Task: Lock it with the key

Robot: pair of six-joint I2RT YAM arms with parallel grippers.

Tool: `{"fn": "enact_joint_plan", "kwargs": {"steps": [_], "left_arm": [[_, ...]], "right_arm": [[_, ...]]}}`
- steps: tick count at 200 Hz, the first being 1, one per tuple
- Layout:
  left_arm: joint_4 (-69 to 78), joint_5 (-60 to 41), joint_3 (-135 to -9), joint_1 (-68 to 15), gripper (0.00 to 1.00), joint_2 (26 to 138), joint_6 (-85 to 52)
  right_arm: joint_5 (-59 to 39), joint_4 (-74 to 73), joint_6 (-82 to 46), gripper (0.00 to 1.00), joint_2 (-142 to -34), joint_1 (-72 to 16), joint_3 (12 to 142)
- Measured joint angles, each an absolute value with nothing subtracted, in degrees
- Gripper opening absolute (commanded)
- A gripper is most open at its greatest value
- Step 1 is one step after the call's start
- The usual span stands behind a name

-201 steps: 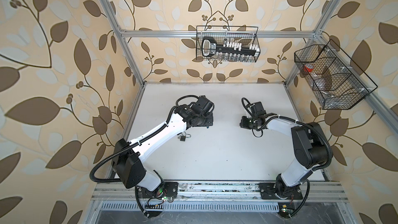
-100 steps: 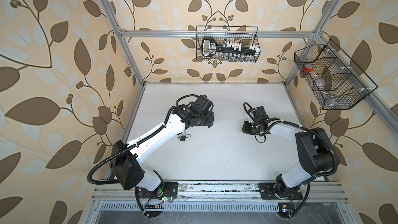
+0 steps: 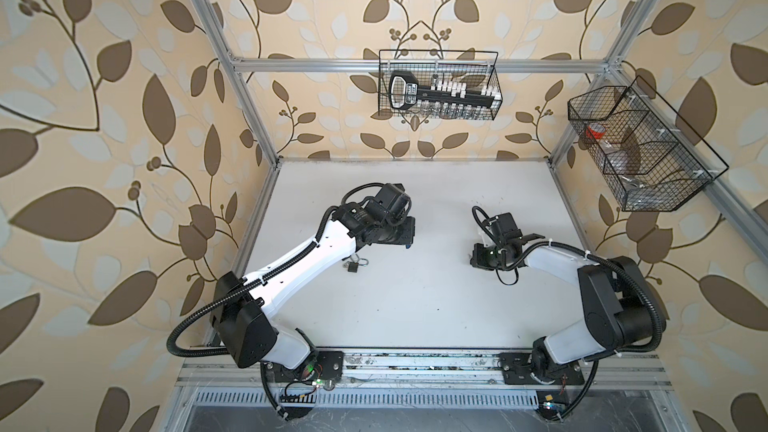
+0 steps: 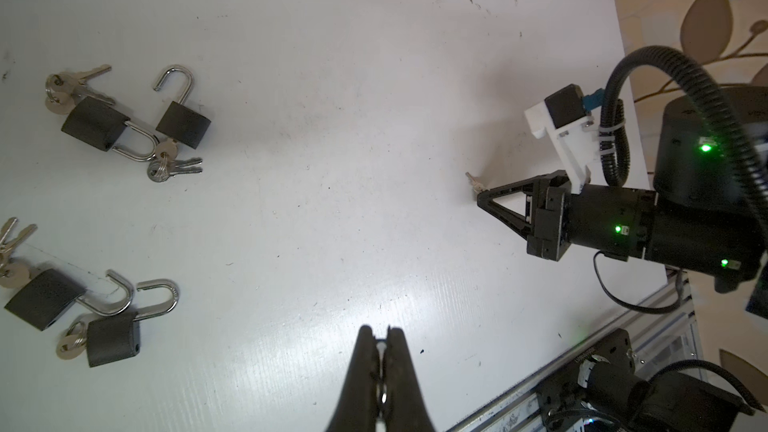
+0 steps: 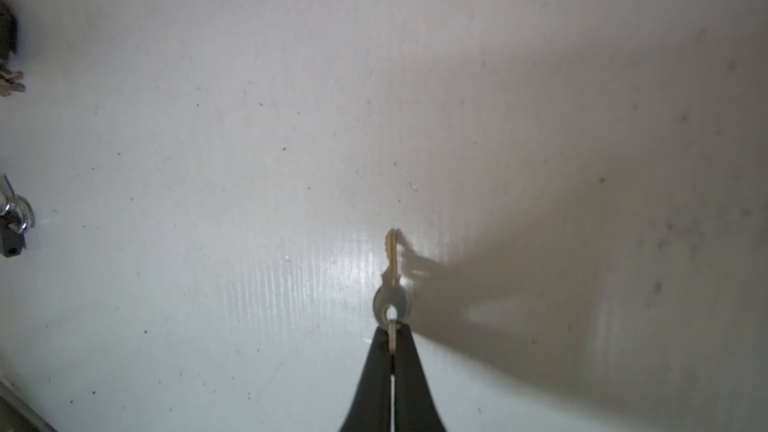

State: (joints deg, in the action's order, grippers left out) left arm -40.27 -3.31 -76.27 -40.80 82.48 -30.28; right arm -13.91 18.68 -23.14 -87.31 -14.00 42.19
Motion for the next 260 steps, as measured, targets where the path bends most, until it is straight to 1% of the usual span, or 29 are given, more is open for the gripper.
{"fn": "enact_joint_plan", "kwargs": {"steps": [76,109,138,165,185,203,212,221,231,250,260], "left_arm": [[-37.6,-7.0,-72.7,-37.8,0.00,79.3,-30.2],[-36.7,-8.1,-72.0,-37.4,0.00,78.5,-30.2],[-35.5,-10.2,-71.3,-37.4,0.00,77.7,-30.2],[-33.8,-12.4,-70.3,-37.0,0.00,77.5,-30.2],[-31.4,-15.3,-68.0,-35.4,0.00,76.6,-30.5],[-27.5,-19.7,-63.7,-32.0,0.00,74.7,-32.0],[-24.8,-22.1,-61.1,-30.1,0.00,73.4,-33.3],[-22.6,-24.1,-59.1,-28.7,0.00,72.4,-34.5],[-20.5,-25.7,-57.6,-27.6,0.00,71.6,-35.3],[-16.9,-28.8,-56.9,-27.7,0.00,71.3,-36.7],[-14.9,-30.5,-56.9,-27.8,0.00,71.3,-37.4]], "right_arm": [[-13.9,21.5,-24.2,0.00,-85.4,-20.2,39.6],[-13.7,23.1,-24.9,0.00,-82.7,-21.5,38.3],[-13.5,23.8,-25.4,0.10,-81.8,-22.1,38.3],[-12.6,24.3,-26.0,0.25,-81.7,-22.1,38.3],[-11.1,25.1,-26.2,0.30,-80.1,-22.1,38.3],[-9.5,26.2,-26.1,0.34,-76.5,-22.1,38.4],[-8.7,26.5,-26.0,0.38,-74.1,-22.4,38.6],[-7.9,26.6,-25.2,0.46,-71.7,-22.9,38.8],[-7.2,26.4,-25.0,0.52,-68.8,-24.0,39.2],[-6.0,24.9,-23.2,0.56,-63.3,-26.9,39.7],[-5.2,23.8,-22.4,0.57,-60.5,-28.9,39.9]]}}
